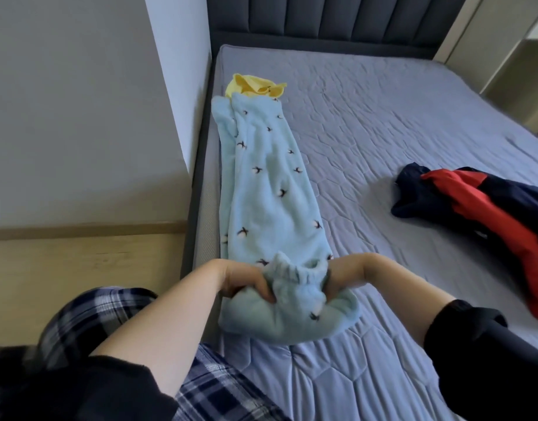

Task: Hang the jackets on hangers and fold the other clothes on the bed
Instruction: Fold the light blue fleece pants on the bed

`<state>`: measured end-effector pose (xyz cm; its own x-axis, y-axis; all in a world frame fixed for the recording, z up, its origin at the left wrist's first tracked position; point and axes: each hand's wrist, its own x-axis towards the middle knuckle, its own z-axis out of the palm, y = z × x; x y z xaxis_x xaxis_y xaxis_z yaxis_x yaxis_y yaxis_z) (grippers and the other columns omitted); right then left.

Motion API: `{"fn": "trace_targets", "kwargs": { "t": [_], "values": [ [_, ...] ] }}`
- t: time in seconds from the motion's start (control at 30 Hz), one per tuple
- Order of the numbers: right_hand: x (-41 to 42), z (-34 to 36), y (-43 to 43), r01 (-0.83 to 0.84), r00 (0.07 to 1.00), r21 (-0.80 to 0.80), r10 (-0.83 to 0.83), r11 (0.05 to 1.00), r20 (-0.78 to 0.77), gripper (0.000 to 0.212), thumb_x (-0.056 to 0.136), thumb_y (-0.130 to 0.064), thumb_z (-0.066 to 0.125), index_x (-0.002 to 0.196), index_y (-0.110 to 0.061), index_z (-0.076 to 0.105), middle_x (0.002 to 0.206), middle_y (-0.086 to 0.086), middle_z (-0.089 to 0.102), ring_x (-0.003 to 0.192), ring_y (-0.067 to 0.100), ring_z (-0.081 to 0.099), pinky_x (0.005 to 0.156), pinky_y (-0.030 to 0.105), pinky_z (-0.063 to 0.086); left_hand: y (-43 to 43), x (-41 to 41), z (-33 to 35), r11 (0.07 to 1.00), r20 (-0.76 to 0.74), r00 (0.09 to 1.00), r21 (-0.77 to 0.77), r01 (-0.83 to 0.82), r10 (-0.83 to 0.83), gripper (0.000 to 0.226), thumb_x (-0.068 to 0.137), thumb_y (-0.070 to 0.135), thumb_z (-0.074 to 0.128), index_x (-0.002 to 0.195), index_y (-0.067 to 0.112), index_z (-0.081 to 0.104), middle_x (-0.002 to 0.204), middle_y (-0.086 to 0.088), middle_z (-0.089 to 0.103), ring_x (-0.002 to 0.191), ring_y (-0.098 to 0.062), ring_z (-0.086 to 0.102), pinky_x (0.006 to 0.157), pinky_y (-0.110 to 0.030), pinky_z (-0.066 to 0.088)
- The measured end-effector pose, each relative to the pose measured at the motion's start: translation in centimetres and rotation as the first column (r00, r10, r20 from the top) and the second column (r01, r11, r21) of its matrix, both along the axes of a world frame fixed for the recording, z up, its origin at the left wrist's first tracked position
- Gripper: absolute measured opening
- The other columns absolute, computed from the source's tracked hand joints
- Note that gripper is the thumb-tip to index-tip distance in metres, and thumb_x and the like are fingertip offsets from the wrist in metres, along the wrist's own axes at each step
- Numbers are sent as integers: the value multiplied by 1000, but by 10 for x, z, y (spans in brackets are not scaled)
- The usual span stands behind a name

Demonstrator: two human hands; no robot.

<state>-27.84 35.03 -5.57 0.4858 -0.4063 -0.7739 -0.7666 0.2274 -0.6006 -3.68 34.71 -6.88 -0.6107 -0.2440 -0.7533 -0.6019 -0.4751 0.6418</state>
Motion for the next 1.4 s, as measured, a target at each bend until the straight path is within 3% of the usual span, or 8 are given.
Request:
{"fn": "trace_targets", "kwargs": {
  "t": [0.23, 0.37, 0.47, 0.6, 0.77, 1.03, 1.2, 1.4],
  "values": [
    [-5, 31, -25, 227, 969, -260, -191, 939, 158, 35, 83, -1, 67, 111, -22, 63, 109, -12, 68, 99, 0, 63, 83, 14, 49, -27, 9, 24, 871, -222, 893, -221, -438, 393, 30, 66, 12, 70, 95, 10, 68, 89, -6, 73, 92, -23, 67, 79, -32, 53],
    [9, 50, -68, 599, 736, -694, -615, 398, 283, 39, 85, -36, 69, 119, -20, 57, 111, 3, 65, 99, 19, 61, 77, 27, 47, -54, 7, 24, 100, -405, 395, -583, -806, 825, 41, 85, 22, 69, 123, 17, 56, 119, -4, 62, 109, -21, 58, 89, -29, 45],
    [21, 41, -84, 610, 642, -783, -654, 118, 401, 56, 96, -33, 52, 145, -16, 30, 143, 7, 43, 129, 23, 43, 99, 34, 38, -56, 11, 16, -126, -470, 475, -797, -591, 744, 59, 91, 20, 60, 145, 16, 35, 146, -6, 42, 133, -20, 39, 104, -27, 32],
    [37, -6, -79, 62, 895, -970, -444, 234, -50, 52, 99, -33, 42, 148, -19, 30, 157, 6, 23, 144, 26, 19, 117, 43, 16, -62, 4, -9, 26, -22, 866, -999, -40, 499, 53, 99, 29, 44, 149, 20, 29, 159, -5, 17, 146, -24, 13, 116, -47, 19],
    [33, -63, -67, -175, 806, -737, -334, 653, -488, 54, 101, -49, 18, 151, -29, 18, 161, -10, -2, 147, 20, 0, 117, 52, 0, -68, 3, -49, 418, 423, 873, -858, 299, 244, 56, 100, 50, 18, 152, 36, 3, 160, 6, -15, 146, -18, -18, 115, -54, -3],
    [48, -58, -58, -125, 879, -966, -426, 225, -213, 55, 98, -33, 34, 149, -17, 27, 160, 5, 15, 148, 23, 10, 118, 46, 2, -82, 9, -63, 514, 439, 878, -806, 293, 189, 59, 99, 52, 19, 150, 38, -9, 159, 4, -20, 146, -17, -18, 117, -52, -1],
    [44, -65, -62, -113, 880, -778, -301, 618, -367, 53, 102, -45, 17, 152, -32, 9, 161, -10, 6, 147, 9, -2, 119, 48, -3, -81, 6, -58, 470, 339, 912, -860, 200, 231, 59, 99, 51, 30, 152, 38, 6, 160, 3, -13, 147, -17, -13, 118, -49, 3],
    [44, -60, -57, 353, 705, -895, -707, 273, 62, 64, 90, -46, 54, 144, -20, 32, 153, 7, 29, 138, 26, 30, 113, 44, 27, -79, 16, -49, 293, 19, 721, -921, -257, 693, 76, 82, 49, 65, 143, 20, 32, 139, -9, 37, 128, -27, 38, 103, -38, 37]
  ]
}}
